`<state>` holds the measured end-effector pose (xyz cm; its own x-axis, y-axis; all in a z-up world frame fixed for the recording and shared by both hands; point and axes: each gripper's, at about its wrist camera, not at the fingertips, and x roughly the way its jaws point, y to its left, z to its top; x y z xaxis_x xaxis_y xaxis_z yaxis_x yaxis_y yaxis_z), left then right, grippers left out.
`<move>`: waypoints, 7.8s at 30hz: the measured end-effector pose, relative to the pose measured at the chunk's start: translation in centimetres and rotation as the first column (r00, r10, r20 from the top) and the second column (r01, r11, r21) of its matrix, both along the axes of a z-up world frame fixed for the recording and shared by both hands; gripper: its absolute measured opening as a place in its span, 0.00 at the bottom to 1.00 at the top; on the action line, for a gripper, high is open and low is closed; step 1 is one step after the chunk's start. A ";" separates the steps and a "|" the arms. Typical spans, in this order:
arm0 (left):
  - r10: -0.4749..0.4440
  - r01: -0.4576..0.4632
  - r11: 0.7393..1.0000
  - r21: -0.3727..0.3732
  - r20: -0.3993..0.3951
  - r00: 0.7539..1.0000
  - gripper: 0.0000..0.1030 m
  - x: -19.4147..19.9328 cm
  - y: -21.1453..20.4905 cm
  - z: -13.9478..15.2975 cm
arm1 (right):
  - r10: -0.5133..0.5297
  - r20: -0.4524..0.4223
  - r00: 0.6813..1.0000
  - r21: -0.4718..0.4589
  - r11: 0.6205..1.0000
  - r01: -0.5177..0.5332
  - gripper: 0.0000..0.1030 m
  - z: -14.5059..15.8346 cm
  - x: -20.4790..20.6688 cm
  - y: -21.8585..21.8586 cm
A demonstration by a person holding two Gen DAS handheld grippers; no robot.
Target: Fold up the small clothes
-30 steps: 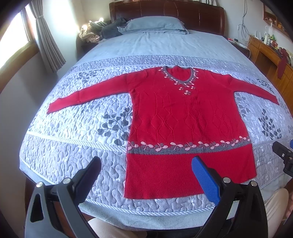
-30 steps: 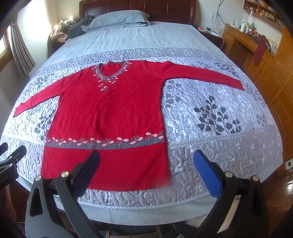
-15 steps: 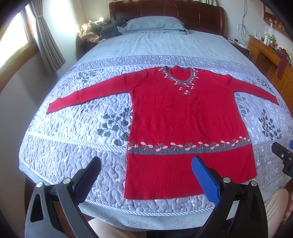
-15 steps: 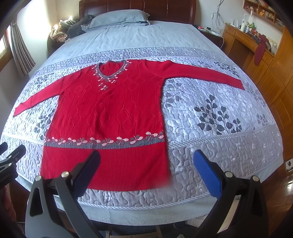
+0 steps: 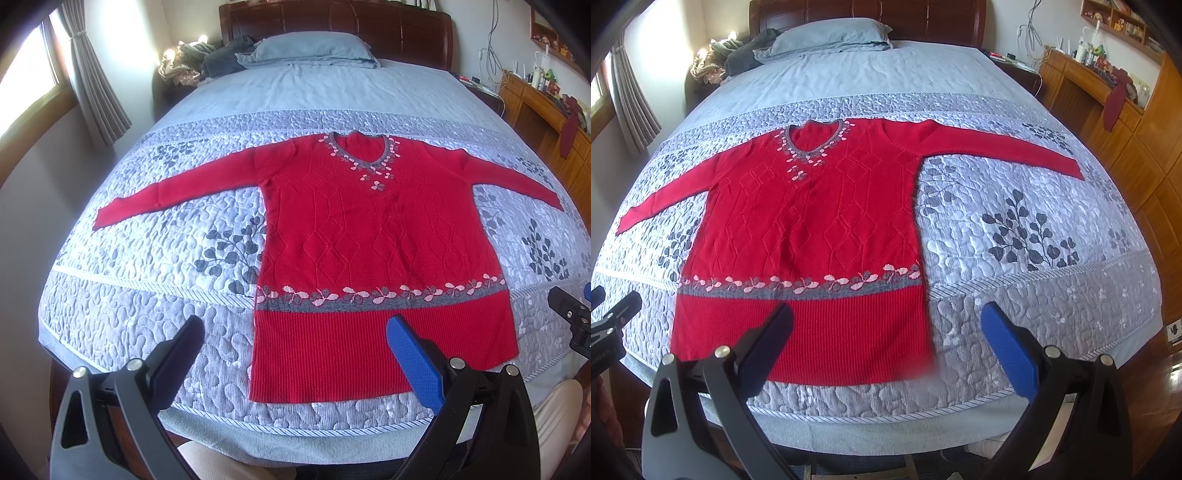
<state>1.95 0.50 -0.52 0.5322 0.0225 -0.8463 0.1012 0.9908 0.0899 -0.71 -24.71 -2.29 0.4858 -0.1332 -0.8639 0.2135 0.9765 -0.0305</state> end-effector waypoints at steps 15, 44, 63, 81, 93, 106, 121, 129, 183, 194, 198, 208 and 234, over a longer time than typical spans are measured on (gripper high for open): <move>-0.001 0.001 1.000 -0.001 -0.002 1.000 0.96 0.1 0.0 -0.2 | 0.002 -0.008 1.000 0.001 1.000 -0.002 0.98 -0.4 0.1 0.0; -0.088 0.088 0.996 0.026 -0.016 0.996 0.96 14.5 -13.3 -2.8 | -0.223 -0.105 0.969 0.007 0.974 0.225 0.98 -3.4 11.6 -23.5; -0.148 0.147 0.989 -0.029 -0.075 0.986 0.96 33.1 -39.6 -10.6 | -0.362 -0.241 0.900 0.197 0.890 0.411 0.96 -12.2 23.6 -55.1; -0.125 0.128 0.992 0.023 -0.083 0.989 0.96 33.5 -35.1 -11.4 | -0.290 -0.139 0.947 0.250 0.915 0.317 0.08 -9.0 25.1 -51.1; 0.086 -0.083 0.995 0.048 -0.080 0.993 0.96 34.1 -17.9 -10.5 | 0.104 -0.056 0.993 0.235 0.968 -0.088 0.08 -4.3 33.6 -26.5; 0.184 -0.184 0.983 0.011 -0.087 0.979 0.96 34.0 -7.9 -10.5 | 0.381 -0.119 0.917 0.345 0.882 -0.322 0.30 -10.8 39.1 -3.9; -0.058 -0.016 0.963 -0.268 -0.267 0.962 0.95 35.0 -17.5 -13.9 | 0.259 -0.105 0.960 0.358 0.911 -0.206 0.34 -10.6 32.5 -15.9; -0.115 -0.014 0.940 -0.340 -0.356 0.927 0.72 36.8 -20.5 -16.7 | 0.288 -0.037 0.957 0.359 0.898 -0.256 0.34 -11.2 29.0 -16.5; 0.264 -0.276 0.956 -0.104 -0.118 0.957 0.11 38.2 0.6 -18.2 | 0.157 -0.248 0.956 0.364 0.930 -0.058 0.07 -16.3 35.6 -17.7; 0.238 -0.257 0.960 -0.115 -0.159 0.958 0.57 35.3 5.5 -14.5 | 0.175 -0.237 0.956 0.237 0.964 -0.118 0.22 -12.4 33.1 -14.9; 0.329 -0.349 0.933 -0.091 -0.184 0.926 0.66 33.4 12.0 -13.6 | 0.229 -0.238 0.944 0.232 0.957 -0.174 0.29 -11.4 31.7 -12.2; 0.624 -0.642 0.765 -0.057 -0.186 0.759 0.68 29.7 30.5 -12.2 | 0.365 -0.252 0.896 0.219 0.924 -0.315 0.33 -11.6 30.4 -5.4; 0.710 -0.726 0.665 -0.175 -0.152 0.688 0.18 35.0 38.3 -15.7 | 0.421 -0.252 0.871 0.184 0.905 -0.384 0.37 -12.5 30.7 -2.8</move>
